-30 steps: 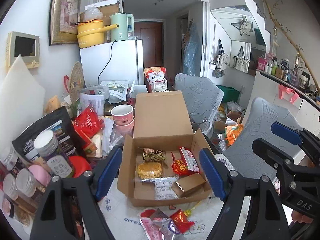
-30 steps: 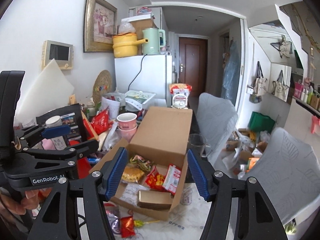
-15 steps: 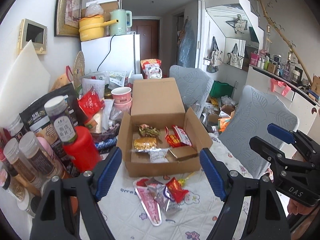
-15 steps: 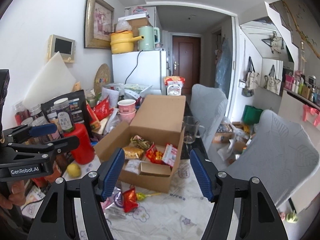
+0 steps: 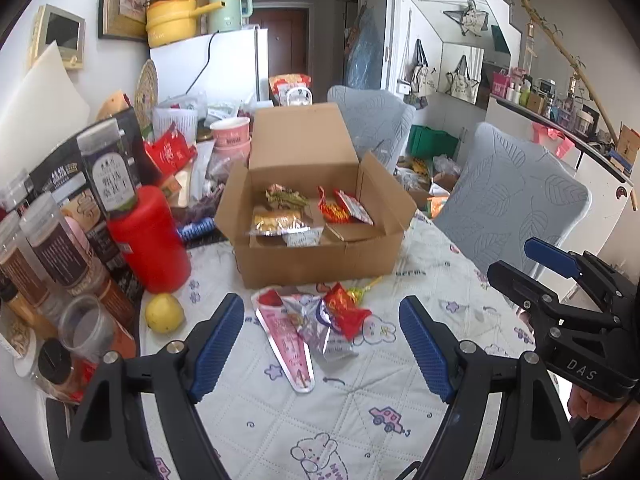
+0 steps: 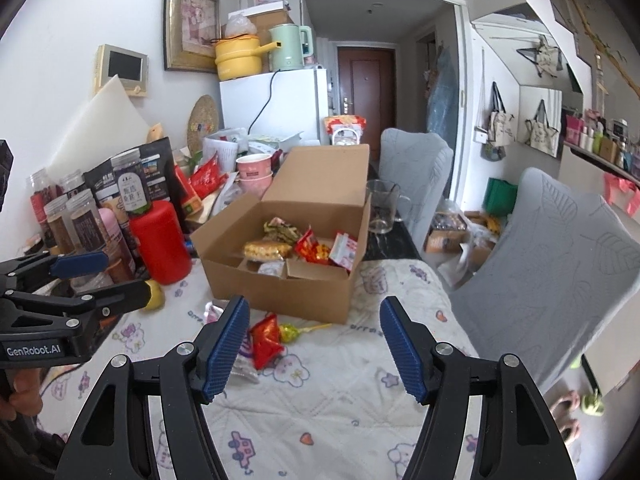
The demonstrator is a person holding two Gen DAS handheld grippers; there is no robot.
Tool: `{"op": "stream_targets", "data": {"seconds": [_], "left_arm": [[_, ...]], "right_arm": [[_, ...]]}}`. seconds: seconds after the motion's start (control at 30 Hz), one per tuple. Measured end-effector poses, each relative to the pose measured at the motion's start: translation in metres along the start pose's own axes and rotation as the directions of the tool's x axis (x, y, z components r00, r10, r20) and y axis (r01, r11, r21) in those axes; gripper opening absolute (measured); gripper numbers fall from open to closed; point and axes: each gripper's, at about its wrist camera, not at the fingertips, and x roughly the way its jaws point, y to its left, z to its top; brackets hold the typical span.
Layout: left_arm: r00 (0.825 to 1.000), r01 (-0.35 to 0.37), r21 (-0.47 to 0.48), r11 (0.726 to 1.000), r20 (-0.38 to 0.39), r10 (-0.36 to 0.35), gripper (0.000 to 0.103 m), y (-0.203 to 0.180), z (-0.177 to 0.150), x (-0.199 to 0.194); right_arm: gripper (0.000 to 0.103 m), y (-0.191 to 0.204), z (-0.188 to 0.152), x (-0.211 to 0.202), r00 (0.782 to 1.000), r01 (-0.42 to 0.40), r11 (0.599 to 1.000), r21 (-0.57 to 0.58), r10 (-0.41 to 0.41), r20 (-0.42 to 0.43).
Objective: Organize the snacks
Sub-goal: 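Withdraw both tools from the box toward the loose snacks on the table, then grasp the pink rose cone packet with the left tool while the right tool grasps the lollipop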
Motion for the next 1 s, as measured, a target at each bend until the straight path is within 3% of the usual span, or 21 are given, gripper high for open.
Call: {"op": "stream_targets", "data": {"seconds": [0.37, 0.6, 1.0], "left_arm": [[0.997, 0.019, -0.044, 0.999, -0.069, -0.022, 0.08, 0.008, -0.034, 0.03], [0.994, -0.029, -0.09, 0.996, -0.112, 0.019, 0.08, 0.025, -0.044, 0.055], [0.97, -0.059, -0.124, 0.991, -0.24, 0.027, 0.08, 0.051, -0.058, 0.114]], "right_arm": [[0.068, -0.003, -0.035, 0.031, 0.995, -0.038, 0.999, 0.022, 0.04, -0.093], [0.068, -0.003, -0.05, 0.059, 0.985, -0.064, 0.998, 0.022, 0.067, -0.161], [0.068, 0.004, -0.055, 0.107, 0.965, -0.11, 0.994, -0.007, 0.105, -0.242]]}}
